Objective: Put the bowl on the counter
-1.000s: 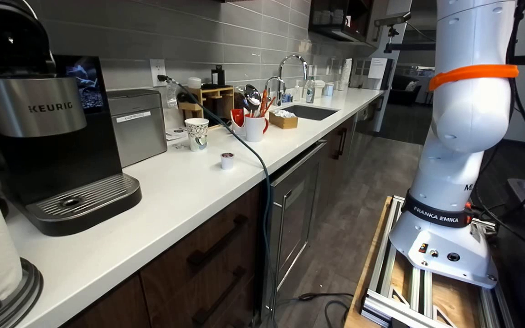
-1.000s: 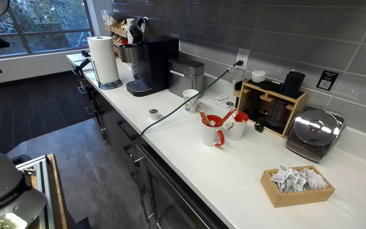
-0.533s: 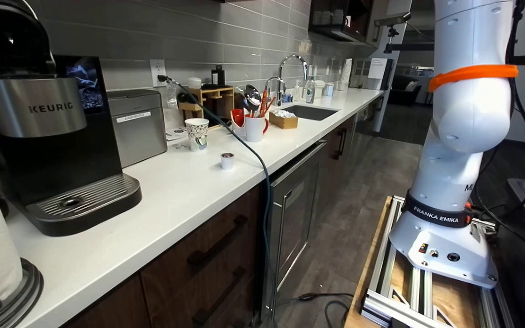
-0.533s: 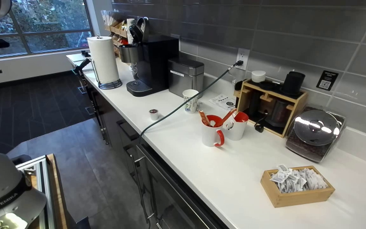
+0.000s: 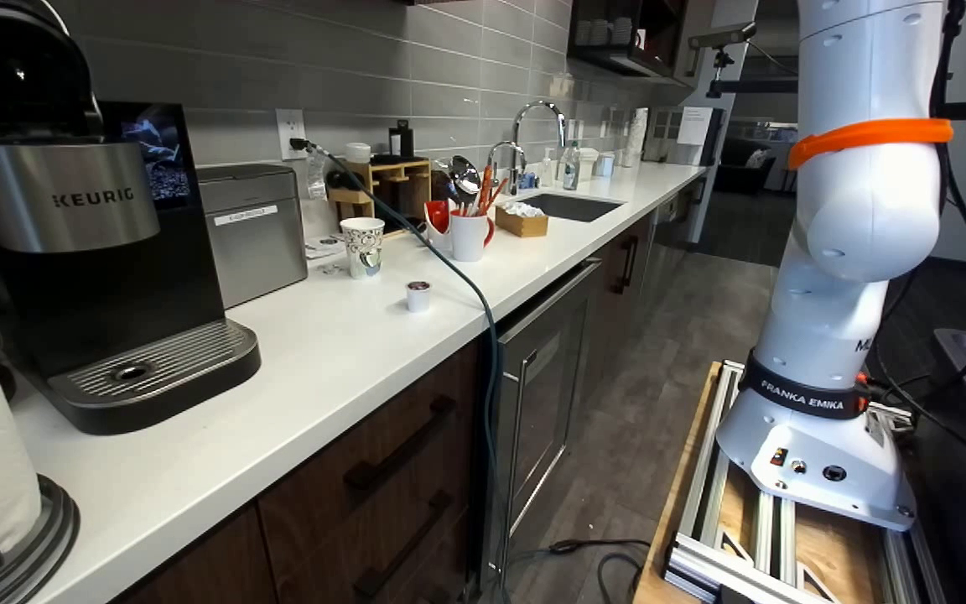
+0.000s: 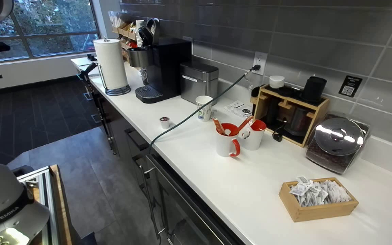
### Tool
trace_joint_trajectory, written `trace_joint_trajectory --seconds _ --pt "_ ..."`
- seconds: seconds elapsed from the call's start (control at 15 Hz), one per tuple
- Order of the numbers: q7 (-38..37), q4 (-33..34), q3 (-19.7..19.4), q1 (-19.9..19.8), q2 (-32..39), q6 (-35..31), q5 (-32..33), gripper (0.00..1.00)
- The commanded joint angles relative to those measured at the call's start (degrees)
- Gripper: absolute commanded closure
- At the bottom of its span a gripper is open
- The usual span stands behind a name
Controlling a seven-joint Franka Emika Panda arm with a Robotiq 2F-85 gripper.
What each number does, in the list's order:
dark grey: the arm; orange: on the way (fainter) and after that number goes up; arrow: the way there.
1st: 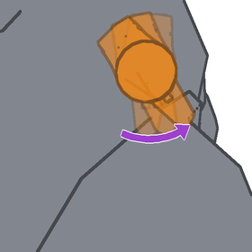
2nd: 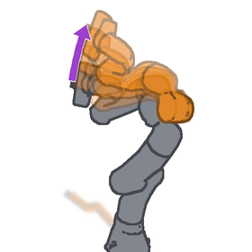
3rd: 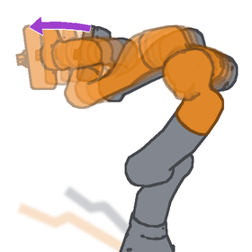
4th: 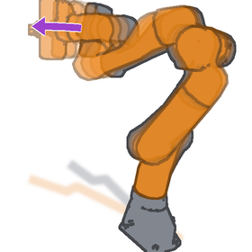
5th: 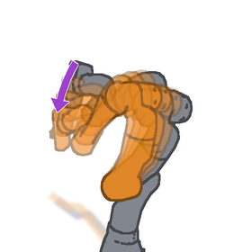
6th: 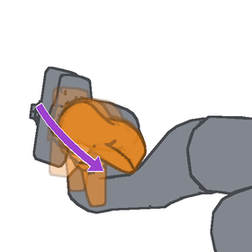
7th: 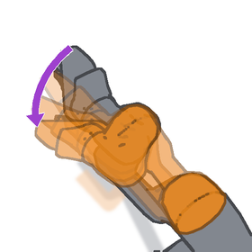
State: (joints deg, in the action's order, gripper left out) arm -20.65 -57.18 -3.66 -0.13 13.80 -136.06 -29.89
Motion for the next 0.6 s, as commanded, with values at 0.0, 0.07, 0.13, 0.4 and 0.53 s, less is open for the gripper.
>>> trace_joint_trajectory --seconds 0.0,0.07,0.13,0.4,0.53 --pt "-2.6 0.2 -0.5 0.8 0.4 -0.8 1.9 0.31" --pt "-2.9 0.2 -0.5 0.8 0.4 -0.8 2.0 0.45" --pt "-3.0 0.3 -0.5 0.9 0.4 -0.8 2.1 0.50" --pt "-4.0 0.3 -0.5 0.9 0.2 0.2 2.4 0.82" --pt "-5.7 0.5 -0.6 0.7 0.0 1.7 2.3 0.98"
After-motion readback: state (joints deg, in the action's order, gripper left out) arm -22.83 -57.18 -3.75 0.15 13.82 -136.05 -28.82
